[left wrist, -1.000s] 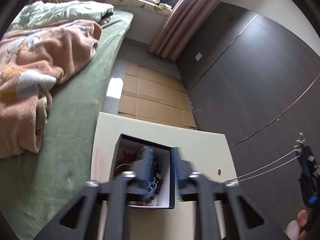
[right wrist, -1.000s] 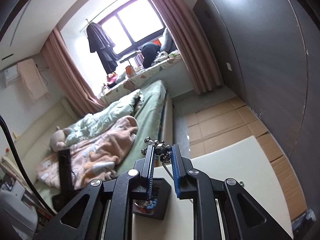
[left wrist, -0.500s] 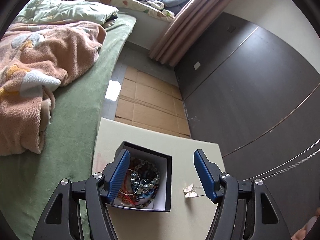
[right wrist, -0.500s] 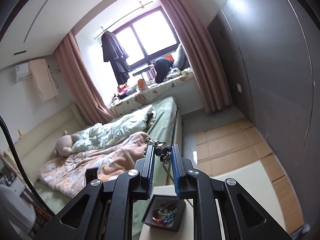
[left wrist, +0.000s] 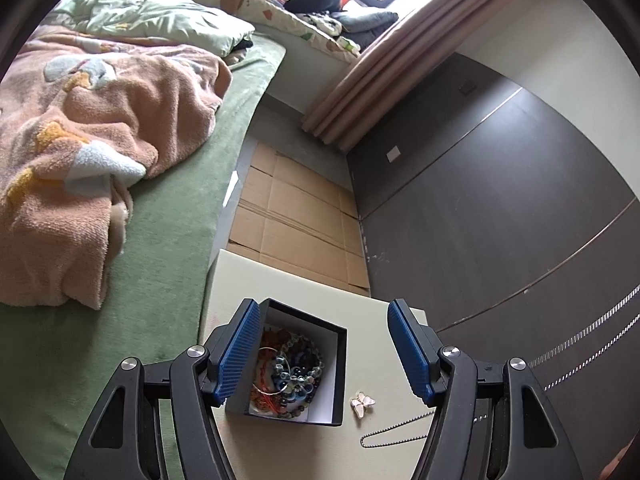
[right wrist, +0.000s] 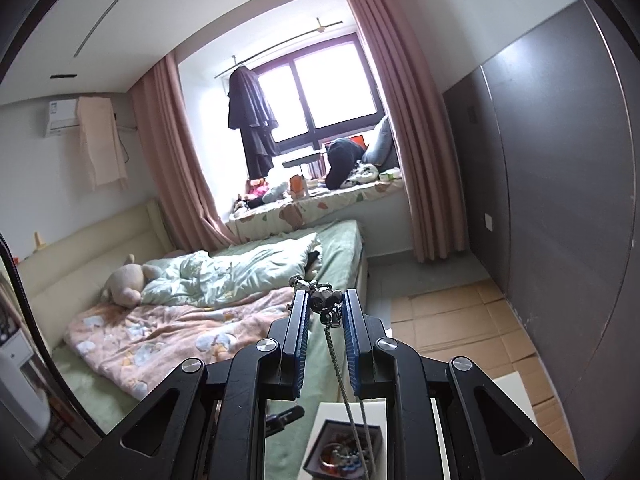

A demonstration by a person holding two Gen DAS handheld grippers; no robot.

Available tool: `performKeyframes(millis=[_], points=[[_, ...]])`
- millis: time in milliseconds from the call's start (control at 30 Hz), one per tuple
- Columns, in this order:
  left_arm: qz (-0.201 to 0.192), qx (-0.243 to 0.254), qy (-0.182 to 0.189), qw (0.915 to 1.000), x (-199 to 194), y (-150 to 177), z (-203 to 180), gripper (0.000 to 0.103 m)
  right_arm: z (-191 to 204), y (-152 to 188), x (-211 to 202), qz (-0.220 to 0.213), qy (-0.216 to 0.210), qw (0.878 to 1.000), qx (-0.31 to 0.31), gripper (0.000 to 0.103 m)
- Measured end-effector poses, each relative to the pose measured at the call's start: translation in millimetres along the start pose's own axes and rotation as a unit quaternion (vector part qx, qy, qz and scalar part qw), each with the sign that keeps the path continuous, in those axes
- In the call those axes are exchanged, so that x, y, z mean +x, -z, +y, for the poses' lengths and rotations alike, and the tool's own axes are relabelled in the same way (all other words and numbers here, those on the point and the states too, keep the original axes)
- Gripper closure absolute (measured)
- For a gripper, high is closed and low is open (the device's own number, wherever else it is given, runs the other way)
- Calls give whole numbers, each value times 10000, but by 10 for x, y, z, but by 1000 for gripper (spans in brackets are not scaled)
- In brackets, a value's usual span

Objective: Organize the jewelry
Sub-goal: 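Carry the silver chain into the black box and open the right gripper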

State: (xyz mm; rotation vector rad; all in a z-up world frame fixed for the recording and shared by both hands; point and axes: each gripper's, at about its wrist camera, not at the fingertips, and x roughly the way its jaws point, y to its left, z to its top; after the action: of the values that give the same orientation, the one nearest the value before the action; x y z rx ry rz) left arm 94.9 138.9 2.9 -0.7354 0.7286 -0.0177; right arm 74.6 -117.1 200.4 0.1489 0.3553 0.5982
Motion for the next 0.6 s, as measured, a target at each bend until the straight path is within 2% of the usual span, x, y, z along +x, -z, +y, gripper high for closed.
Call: performKeyframes(millis=[133,267,367,600], points=[[-6,27,13,10000,-32,-16,19,35,116,-19,96,35,-40,10000,-52,85],[-97,-11,-32,9999,-63,-33,61,20,225,-13,201,66,-97,9999,-107,85],[-115,-33,-58,9999,-77,-53,90,15,255,19,277,131,-130,9998,-87,85],[-103,-88,-76,9999,-81,-64,149,14,261,129,410,297,-144,9995,-23,85]])
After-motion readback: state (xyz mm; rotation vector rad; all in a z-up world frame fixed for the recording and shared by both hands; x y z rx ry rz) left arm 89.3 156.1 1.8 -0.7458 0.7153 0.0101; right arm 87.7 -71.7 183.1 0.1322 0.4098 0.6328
